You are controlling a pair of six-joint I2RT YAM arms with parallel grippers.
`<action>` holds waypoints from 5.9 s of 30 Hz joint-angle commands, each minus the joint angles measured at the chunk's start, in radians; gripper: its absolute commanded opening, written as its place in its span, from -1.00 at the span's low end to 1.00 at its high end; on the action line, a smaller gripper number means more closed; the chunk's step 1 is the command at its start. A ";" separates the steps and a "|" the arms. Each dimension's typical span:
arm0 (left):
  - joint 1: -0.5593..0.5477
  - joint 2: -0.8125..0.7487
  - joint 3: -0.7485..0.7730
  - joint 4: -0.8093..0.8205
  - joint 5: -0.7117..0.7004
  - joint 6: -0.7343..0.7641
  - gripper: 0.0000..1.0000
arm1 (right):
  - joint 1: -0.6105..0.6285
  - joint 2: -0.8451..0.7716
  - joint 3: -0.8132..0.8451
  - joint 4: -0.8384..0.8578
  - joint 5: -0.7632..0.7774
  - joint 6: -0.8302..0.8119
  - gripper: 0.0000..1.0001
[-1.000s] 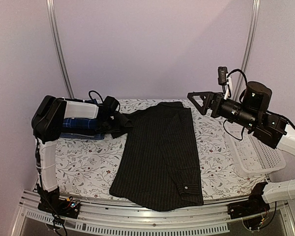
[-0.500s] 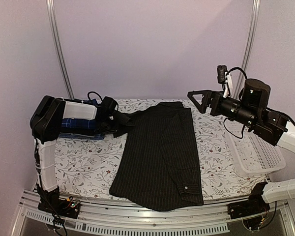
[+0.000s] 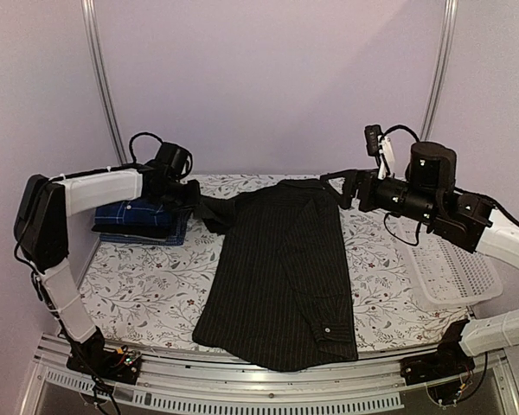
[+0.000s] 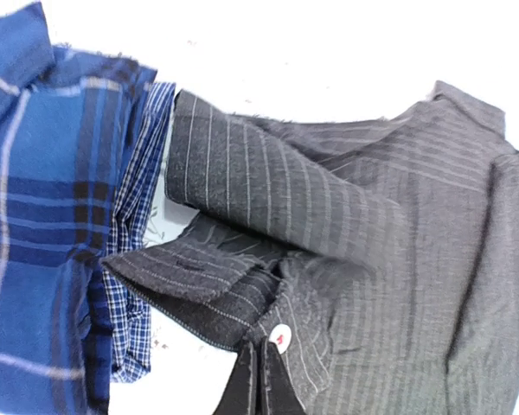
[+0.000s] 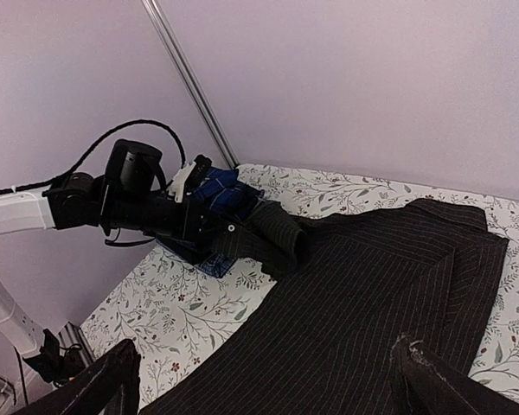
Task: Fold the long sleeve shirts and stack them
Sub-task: Pick up the sleeve from the center of the board, then pass from the left arm to the right, then pick up the 1/3-folded shirt from the center of the board.
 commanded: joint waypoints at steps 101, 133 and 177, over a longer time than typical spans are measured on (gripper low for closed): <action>-0.659 0.088 0.095 -0.065 0.495 0.385 -1.00 | 0.130 0.379 -0.289 0.176 -0.288 0.456 0.11; -0.464 -0.469 -0.416 -0.190 0.148 -0.198 -0.26 | -0.133 0.368 0.329 -0.305 0.158 0.059 -1.00; -0.541 -0.545 -0.740 -0.122 0.304 -0.427 -1.00 | -0.217 0.367 0.578 -0.401 0.166 -0.073 -1.00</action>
